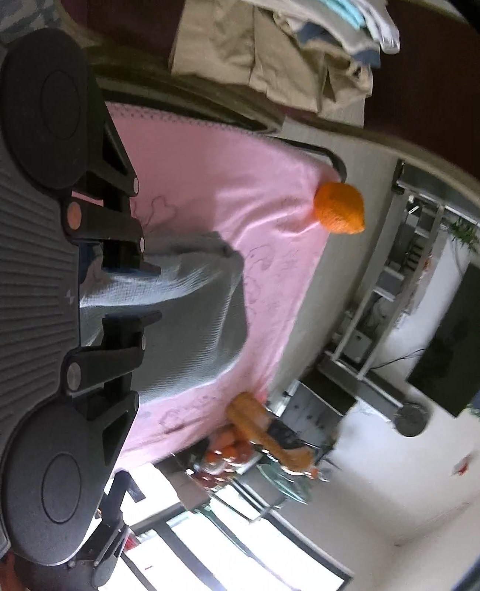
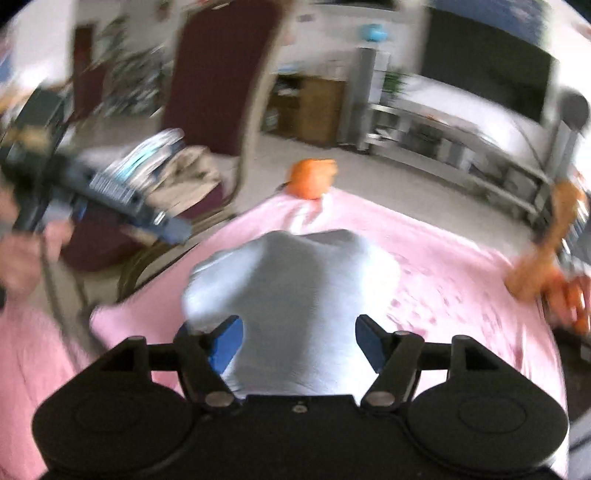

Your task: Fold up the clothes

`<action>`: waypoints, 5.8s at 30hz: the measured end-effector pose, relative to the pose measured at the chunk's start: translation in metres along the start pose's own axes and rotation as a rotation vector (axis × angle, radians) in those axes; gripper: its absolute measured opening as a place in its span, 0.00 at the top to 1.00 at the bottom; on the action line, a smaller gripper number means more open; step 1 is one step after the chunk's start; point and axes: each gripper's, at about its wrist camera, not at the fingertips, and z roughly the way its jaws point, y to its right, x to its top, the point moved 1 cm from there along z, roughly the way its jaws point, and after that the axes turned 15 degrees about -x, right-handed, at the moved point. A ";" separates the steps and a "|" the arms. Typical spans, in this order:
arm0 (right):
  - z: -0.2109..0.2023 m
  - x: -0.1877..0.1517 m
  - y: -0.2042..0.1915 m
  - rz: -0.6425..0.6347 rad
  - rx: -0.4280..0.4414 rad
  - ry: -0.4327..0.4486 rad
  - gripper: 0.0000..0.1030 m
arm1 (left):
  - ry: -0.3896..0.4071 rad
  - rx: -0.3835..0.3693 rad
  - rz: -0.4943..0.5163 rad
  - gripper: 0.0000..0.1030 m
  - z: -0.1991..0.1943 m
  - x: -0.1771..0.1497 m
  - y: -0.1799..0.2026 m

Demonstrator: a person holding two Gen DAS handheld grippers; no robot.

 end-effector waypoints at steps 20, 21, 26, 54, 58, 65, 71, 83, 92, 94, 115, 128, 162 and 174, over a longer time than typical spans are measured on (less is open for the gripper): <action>0.064 -0.039 0.024 0.100 0.018 -0.246 0.74 | -0.253 0.130 0.315 0.89 0.036 -0.043 0.025; 0.060 -0.037 0.026 0.110 0.054 -0.244 0.74 | -0.268 0.082 0.332 0.88 0.039 -0.046 0.031; 0.069 -0.039 0.014 0.108 0.148 -0.281 0.78 | -0.465 0.068 0.447 0.86 0.081 -0.071 0.047; 0.190 0.063 0.041 0.338 0.018 -0.422 0.78 | -0.246 0.329 0.163 0.81 0.141 0.029 -0.008; 0.228 0.062 0.020 0.285 -0.024 -0.467 0.79 | -0.261 0.370 0.126 0.81 0.145 0.028 -0.017; 0.224 0.060 0.010 0.218 -0.096 -0.423 0.78 | -0.195 0.310 0.074 0.81 0.121 0.030 -0.018; 0.176 0.067 0.060 0.373 -0.020 -0.356 0.74 | -0.016 0.221 0.052 0.82 0.079 0.039 -0.008; 0.242 0.062 0.078 0.539 -0.037 -0.391 0.86 | -0.192 0.299 0.024 0.86 0.179 0.067 -0.043; 0.280 0.045 0.060 0.430 -0.120 -0.448 0.86 | -0.166 0.352 0.030 0.88 0.172 0.064 -0.044; 0.260 0.046 0.070 0.450 -0.131 -0.427 0.83 | -0.102 0.341 0.003 0.88 0.151 0.066 -0.039; 0.083 -0.006 0.067 0.441 0.043 -0.325 0.72 | -0.066 0.214 -0.096 0.88 0.040 -0.008 -0.005; 0.110 -0.032 0.053 0.382 0.015 -0.414 0.71 | -0.209 0.241 -0.103 0.83 0.070 -0.020 -0.010; 0.122 0.014 0.084 0.535 0.051 -0.366 0.80 | -0.022 0.208 -0.175 0.79 0.042 -0.004 -0.019; 0.125 -0.034 0.051 0.457 0.047 -0.480 0.75 | -0.162 0.371 -0.034 0.72 0.060 -0.023 -0.009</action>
